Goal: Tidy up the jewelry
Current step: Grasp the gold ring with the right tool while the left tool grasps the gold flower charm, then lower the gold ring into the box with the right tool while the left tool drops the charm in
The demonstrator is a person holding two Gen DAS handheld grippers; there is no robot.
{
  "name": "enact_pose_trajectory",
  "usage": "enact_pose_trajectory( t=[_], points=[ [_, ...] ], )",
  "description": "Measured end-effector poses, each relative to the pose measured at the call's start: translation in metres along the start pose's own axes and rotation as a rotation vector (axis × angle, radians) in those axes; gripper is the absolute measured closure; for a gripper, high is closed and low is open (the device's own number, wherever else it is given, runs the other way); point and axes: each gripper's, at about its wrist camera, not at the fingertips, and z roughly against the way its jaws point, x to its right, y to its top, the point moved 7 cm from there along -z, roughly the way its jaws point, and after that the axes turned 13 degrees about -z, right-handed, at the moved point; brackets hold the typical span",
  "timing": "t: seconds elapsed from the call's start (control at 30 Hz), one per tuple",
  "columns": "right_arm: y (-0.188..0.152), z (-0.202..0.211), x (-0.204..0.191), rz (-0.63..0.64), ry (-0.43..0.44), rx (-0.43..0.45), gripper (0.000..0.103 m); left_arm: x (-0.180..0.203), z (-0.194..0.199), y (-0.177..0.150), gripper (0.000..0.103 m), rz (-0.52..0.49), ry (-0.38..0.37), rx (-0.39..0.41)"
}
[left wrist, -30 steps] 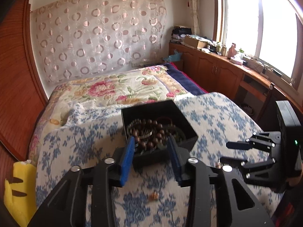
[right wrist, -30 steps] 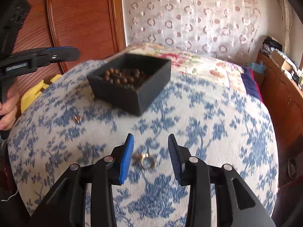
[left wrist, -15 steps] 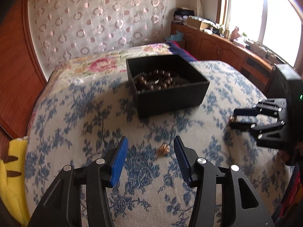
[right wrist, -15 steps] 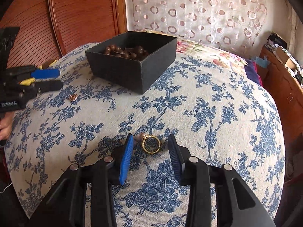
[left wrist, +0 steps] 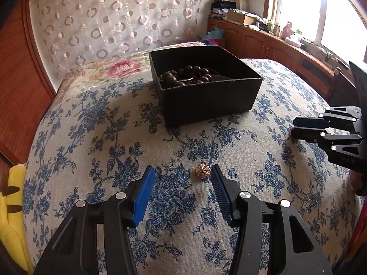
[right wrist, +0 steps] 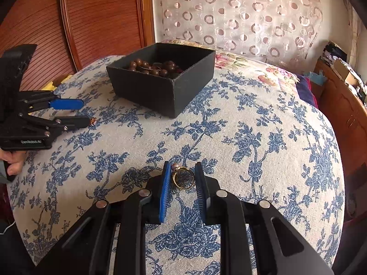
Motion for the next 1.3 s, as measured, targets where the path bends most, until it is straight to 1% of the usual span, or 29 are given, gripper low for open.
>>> enact_pose_trajectory(
  t=[0.07,0.13,0.2,0.3,0.37,0.4,0.43,0.6,0.77,0.9,1.03,1.3],
  points=[
    [0.001,0.003,-0.001,0.001,0.005,0.005,0.08,0.004,-0.001,0.001,0.056,-0.01,-0.005,0.003],
    [0.002,0.005,-0.003,0.004,0.006,0.008,0.08,0.008,-0.002,0.001,0.061,-0.018,-0.008,0.002],
    [0.004,0.006,-0.004,0.007,0.005,0.011,0.08,0.011,-0.004,0.0,0.069,-0.023,-0.011,-0.003],
    [0.007,0.008,-0.006,0.011,0.007,0.017,0.08,0.013,-0.005,0.001,0.071,-0.034,-0.007,0.001],
    [0.008,0.008,-0.007,0.014,0.005,0.019,0.08,0.014,-0.005,0.001,0.077,-0.038,-0.012,0.002],
    [0.008,0.008,-0.008,0.017,0.005,0.019,0.08,0.013,-0.005,0.002,0.085,-0.041,-0.015,0.003],
    [0.009,0.009,-0.008,0.02,0.004,0.019,0.08,0.014,-0.005,0.002,0.089,-0.046,-0.019,0.005],
    [0.012,0.01,-0.012,0.026,0.005,0.025,0.08,0.013,-0.004,0.003,0.089,-0.04,-0.013,0.009],
    [0.027,0.016,-0.016,0.026,0.016,0.052,0.08,0.007,0.01,0.012,0.089,-0.022,0.004,0.052],
    [0.045,0.023,-0.02,0.035,0.027,0.096,0.08,0.004,0.021,0.024,0.089,-0.019,0.023,0.082],
    [0.065,0.024,-0.023,0.041,0.032,0.119,0.08,-0.002,0.027,0.038,0.089,-0.02,0.039,0.103],
    [0.1,0.005,-0.025,-0.024,0.083,0.109,0.08,-0.01,0.034,0.061,0.089,-0.016,0.044,0.136]
  ],
)
